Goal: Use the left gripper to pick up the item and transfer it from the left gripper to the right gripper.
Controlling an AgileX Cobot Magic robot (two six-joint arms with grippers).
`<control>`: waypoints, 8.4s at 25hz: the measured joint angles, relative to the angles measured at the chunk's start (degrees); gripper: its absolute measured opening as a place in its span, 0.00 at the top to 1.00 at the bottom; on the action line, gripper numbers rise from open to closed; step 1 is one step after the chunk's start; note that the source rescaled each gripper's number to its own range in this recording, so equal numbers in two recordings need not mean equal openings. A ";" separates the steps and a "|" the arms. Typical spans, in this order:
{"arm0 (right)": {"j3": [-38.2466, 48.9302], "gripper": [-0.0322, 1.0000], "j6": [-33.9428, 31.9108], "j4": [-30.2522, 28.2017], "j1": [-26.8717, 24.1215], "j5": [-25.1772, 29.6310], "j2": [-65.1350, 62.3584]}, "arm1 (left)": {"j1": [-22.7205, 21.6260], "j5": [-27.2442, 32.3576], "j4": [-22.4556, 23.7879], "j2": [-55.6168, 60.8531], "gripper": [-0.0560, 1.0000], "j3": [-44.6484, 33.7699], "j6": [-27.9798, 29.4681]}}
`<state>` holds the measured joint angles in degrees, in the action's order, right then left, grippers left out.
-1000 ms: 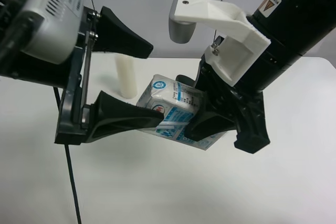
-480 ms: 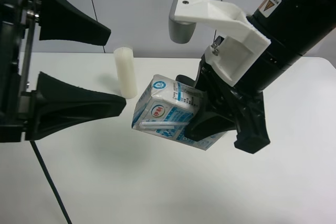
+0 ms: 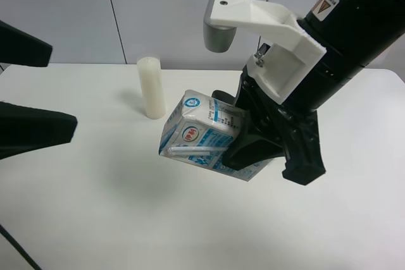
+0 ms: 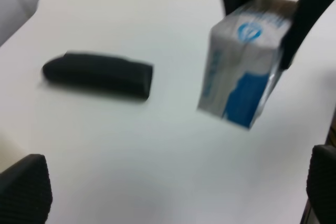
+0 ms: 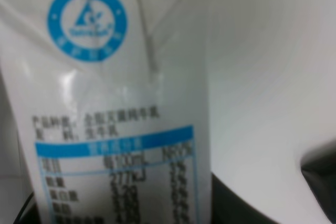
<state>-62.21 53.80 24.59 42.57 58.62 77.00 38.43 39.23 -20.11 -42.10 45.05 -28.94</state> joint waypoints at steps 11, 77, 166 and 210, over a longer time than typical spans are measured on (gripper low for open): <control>0.00 0.97 -0.05 0.00 0.00 0.00 0.00 | 0.00 13.82 15.41 10.05 0.00 0.00 20.26; 0.00 0.97 -0.53 -0.22 0.00 -2.29 0.00 | -24.29 21.46 16.05 39.52 0.00 -15.91 27.31; 0.00 0.08 -38.68 -11.73 -37.84 -15.30 29.79 | -40.66 21.42 16.05 42.41 0.00 -15.91 27.31; 17.59 0.00 -43.23 -18.21 -37.84 11.06 -43.17 | -40.66 21.42 16.05 42.41 0.00 -15.91 27.31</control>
<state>-44.62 10.58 6.37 4.73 69.68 33.82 -2.23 60.64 -4.06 0.31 29.13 -1.63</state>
